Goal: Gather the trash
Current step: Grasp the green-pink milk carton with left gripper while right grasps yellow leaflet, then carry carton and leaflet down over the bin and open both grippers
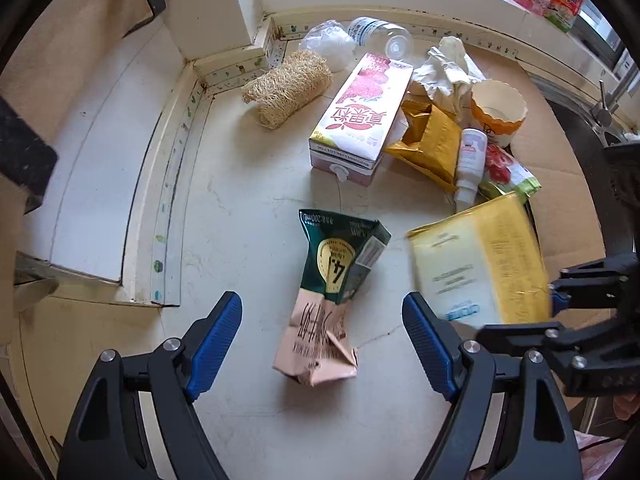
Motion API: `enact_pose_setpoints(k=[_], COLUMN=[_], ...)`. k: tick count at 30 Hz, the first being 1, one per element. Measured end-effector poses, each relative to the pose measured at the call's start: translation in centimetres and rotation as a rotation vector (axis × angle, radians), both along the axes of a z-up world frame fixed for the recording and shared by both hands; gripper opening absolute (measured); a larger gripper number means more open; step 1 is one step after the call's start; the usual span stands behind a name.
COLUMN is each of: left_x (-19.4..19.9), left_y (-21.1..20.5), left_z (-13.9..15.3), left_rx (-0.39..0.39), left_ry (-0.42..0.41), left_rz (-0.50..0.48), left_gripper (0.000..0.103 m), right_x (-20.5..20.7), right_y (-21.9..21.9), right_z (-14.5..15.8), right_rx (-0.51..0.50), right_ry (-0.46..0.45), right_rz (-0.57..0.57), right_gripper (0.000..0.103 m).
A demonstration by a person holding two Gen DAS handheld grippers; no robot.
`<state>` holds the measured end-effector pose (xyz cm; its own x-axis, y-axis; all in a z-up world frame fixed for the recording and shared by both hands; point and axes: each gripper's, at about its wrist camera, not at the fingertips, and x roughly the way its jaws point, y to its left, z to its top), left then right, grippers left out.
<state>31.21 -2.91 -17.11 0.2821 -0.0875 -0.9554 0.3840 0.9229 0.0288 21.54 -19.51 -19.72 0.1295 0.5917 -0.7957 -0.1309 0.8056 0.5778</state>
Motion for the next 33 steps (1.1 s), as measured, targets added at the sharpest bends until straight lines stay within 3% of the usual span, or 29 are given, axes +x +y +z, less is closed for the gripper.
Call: enact_pose_setpoints(k=[2,4,6,10,19,33], left_x=[0.7,1.4,1.8,1.9,-2.3,-16.1], left_y=[0.0,-0.1,0.1,0.3,-0.1,3.0], left_z=[-0.7,-1.3,-2.0,-2.5,1.4,8.1], left_rx=[-0.008,-0.010,-0.023,-0.065,-0.107,-0.173], left_ry=[0.021,0.047,0.081,0.120,0.050,-0.014], left_rz=[0.017,0.034,0.057,0.097,0.183,0.271], left_gripper=[0.077,0.066,0.046,0.026,0.025,0.025], right_x=[-0.3,-0.7,-1.0,-1.8,-2.9,-10.2], right_y=[-0.6,-1.1,-1.8,-2.6,-3.0,-0.8], right_z=[0.9,1.7,2.3,2.9,3.1,7.0], right_rx=[-0.028,-0.049,-0.052,-0.049,-0.054,-0.034], right_ry=[-0.034,-0.060,-0.074,-0.089,-0.115,-0.186], right_rz=[-0.009,-0.015,-0.022,-0.033,-0.014,0.037], right_gripper=[0.025,0.024,0.023,0.023,0.023,0.023])
